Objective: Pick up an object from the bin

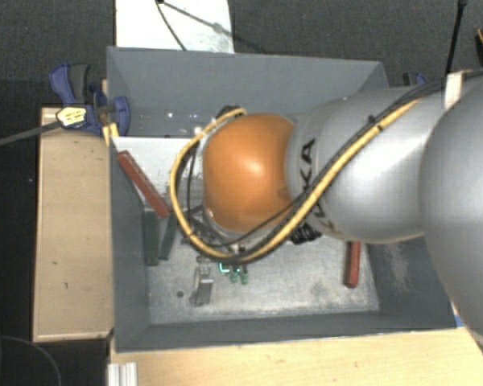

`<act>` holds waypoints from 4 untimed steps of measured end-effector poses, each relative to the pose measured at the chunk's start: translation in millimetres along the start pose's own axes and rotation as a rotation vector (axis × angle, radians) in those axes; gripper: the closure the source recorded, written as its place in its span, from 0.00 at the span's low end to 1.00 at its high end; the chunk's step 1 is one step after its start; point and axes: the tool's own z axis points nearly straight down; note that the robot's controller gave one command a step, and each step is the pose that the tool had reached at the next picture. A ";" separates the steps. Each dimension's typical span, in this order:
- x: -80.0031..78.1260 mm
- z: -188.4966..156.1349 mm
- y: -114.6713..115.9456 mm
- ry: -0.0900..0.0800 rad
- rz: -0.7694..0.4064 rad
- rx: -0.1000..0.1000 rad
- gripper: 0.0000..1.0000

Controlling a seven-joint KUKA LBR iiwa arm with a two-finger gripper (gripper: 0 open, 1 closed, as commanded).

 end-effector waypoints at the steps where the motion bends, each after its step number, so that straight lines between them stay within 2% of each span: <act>1: -79.1 64.4 -16.3 -0.007 0.023 0.000 0.00; 2: -98.0 111.1 -86.1 -0.005 0.078 0.002 0.00; 3: -98.4 107.1 -80.3 -0.010 0.077 -0.004 1.00; 4: -66.7 67.6 -120.1 -0.007 0.020 0.000 1.00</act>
Offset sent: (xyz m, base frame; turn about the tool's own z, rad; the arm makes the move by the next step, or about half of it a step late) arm 0.0771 -0.0138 -0.0617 0.0182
